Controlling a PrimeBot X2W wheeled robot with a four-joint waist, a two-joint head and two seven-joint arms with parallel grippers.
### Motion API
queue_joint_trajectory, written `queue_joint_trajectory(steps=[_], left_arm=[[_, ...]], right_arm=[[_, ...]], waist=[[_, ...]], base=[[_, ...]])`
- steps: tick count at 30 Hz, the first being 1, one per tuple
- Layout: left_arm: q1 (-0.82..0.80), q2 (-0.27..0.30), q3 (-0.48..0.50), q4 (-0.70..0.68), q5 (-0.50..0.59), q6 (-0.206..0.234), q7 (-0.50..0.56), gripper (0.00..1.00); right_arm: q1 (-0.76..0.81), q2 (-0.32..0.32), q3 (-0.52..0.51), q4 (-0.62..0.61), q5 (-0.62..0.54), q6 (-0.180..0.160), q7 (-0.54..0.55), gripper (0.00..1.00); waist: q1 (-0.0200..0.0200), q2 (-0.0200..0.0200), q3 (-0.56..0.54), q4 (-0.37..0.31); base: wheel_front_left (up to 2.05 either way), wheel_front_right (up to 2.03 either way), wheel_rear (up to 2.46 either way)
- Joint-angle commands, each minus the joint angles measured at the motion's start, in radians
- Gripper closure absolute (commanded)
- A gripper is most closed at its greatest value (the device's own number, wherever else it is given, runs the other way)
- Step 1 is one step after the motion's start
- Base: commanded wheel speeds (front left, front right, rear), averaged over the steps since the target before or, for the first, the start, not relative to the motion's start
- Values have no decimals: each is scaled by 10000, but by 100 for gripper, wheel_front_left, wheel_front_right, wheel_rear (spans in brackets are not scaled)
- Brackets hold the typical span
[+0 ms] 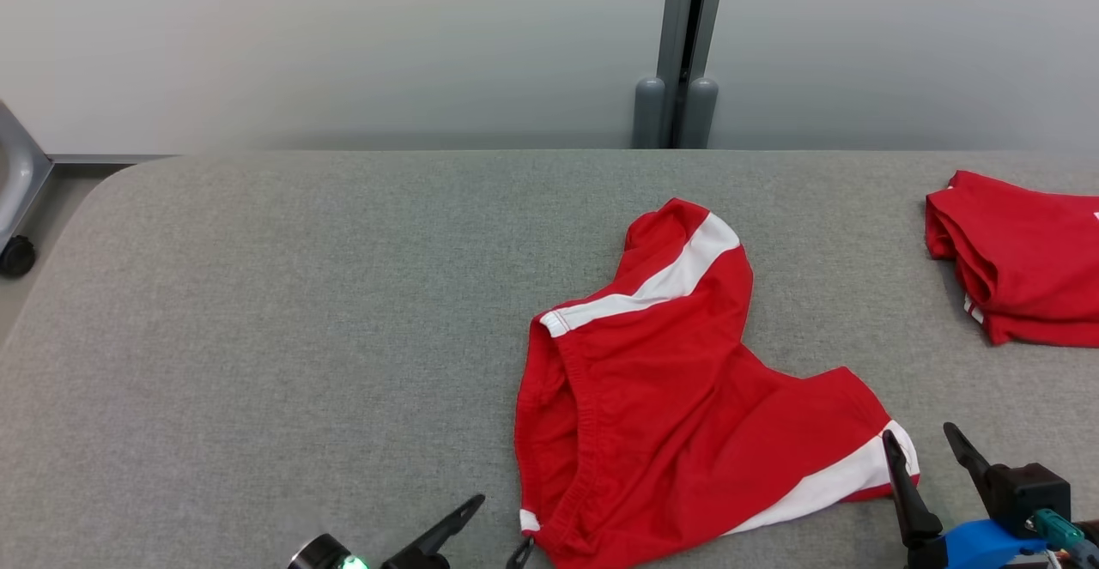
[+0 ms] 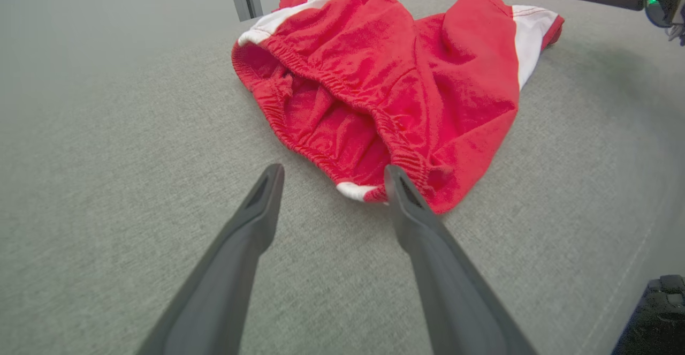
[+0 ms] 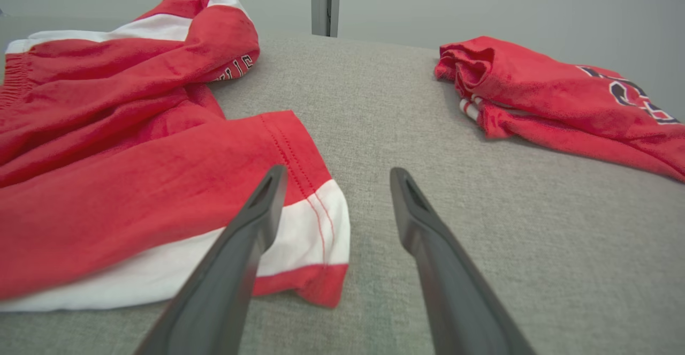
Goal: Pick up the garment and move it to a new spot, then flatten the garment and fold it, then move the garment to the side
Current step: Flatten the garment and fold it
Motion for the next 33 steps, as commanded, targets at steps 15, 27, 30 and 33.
queue_joint_trajectory(steps=[15,27,30,33], left_arm=[[-1111,280,-1816,565,-345,-7,-24,0],[-2305,-114,-2783,1629,-544,-7,-171,0],[-2466,-213,-3137,1980,-839,-7,-187,0],[-2621,-273,-3399,2264,-1116,-7,-201,93]], right_arm=[[-818,-373,863,1222,616,1,19,0],[-1573,-554,1930,1960,1224,1,136,0],[-1672,-576,2218,2095,1462,1,134,18],[-1777,-660,2350,1999,1608,1,25,100]], waist=[[0,0,260,-83],[0,0,654,-211],[0,0,687,-239],[0,0,696,-257]], base=[[0,0,0],[0,0,0],[0,0,0],[0,0,0]])
